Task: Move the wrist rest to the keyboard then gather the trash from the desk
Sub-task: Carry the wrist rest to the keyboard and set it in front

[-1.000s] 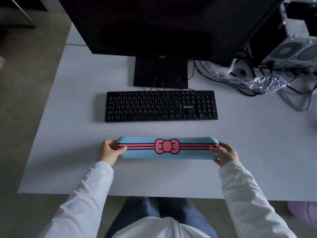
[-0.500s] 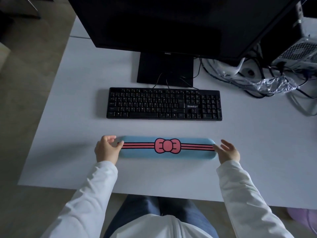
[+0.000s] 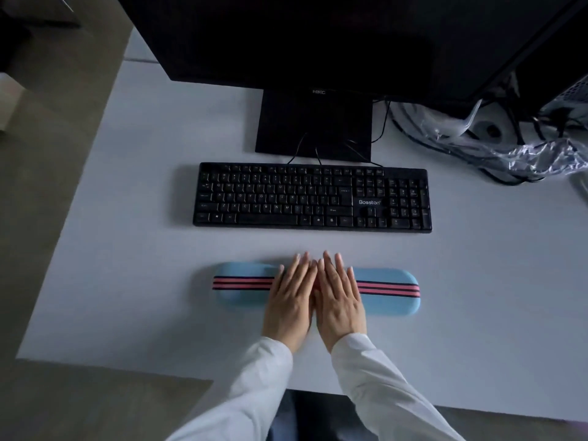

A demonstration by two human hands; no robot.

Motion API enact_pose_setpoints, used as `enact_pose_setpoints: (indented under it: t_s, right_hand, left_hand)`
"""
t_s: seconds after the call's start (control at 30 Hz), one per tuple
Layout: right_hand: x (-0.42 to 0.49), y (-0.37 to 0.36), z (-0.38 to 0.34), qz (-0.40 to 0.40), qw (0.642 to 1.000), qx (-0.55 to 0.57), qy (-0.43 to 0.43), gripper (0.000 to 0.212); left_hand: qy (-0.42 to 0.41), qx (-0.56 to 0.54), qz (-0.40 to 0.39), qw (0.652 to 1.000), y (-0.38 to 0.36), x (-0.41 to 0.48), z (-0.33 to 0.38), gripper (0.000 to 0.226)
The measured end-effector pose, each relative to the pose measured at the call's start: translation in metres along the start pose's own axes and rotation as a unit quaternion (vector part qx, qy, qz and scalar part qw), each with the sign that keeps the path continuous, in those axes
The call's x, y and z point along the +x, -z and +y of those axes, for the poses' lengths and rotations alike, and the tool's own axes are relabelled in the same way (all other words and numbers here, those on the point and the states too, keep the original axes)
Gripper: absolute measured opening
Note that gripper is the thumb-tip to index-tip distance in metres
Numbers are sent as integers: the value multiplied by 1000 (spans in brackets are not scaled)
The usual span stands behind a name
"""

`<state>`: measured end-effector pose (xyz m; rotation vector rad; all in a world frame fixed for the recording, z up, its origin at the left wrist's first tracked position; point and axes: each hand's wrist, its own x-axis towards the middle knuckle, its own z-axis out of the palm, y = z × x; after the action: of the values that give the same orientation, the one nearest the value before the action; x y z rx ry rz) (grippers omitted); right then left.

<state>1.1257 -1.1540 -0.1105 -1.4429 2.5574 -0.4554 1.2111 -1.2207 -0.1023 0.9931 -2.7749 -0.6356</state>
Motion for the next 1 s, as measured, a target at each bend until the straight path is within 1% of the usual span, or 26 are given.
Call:
enact_pose_setpoints:
  t_s: [0.1, 0.17, 0.27, 0.37, 0.47, 0.57, 0.73, 0.87, 0.93, 1.0]
  right_hand:
    - [-3, -11, 8, -5, 998, -53, 20, 49]
    - [-4, -10, 9, 8, 998, -54, 33, 48]
    - [-4, -8, 12, 20, 997, -55, 46, 49]
    - [-5, -2, 19, 16, 997, -57, 59, 51]
    - [-7, 3, 30, 13, 996, -62, 56, 52]
    - [-11, 5, 44, 9, 996, -75, 49, 55]
    - [-19, 13, 67, 14, 997, -81, 8, 58]
    - [-26, 22, 78, 8, 997, -71, -19, 59]
    - [-29, 28, 79, -14, 994, -82, -64, 59]
    - [-32, 35, 77, -25, 988, -84, -123, 59]
  left_hand:
    - [-9, 46, -2, 999, -12, -4, -6, 52]
    - [-20, 79, -16, 997, -11, -5, -11, 52]
    - [-16, 120, -24, 992, -3, -4, -20, 49]
    - [-1, 139, -32, 990, 5, -7, -30, 51]
    - [16, 151, -28, 988, 10, -10, -43, 50]
    - [15, 154, -21, 988, 16, -13, -57, 49]
    - [20, 151, -11, 988, 25, -17, -73, 48]
    - [71, 107, -19, 992, 33, -26, -94, 49]
    - [104, 88, -29, 990, 40, -35, -105, 50]
    - [136, 71, -22, 988, 47, -43, -113, 57]
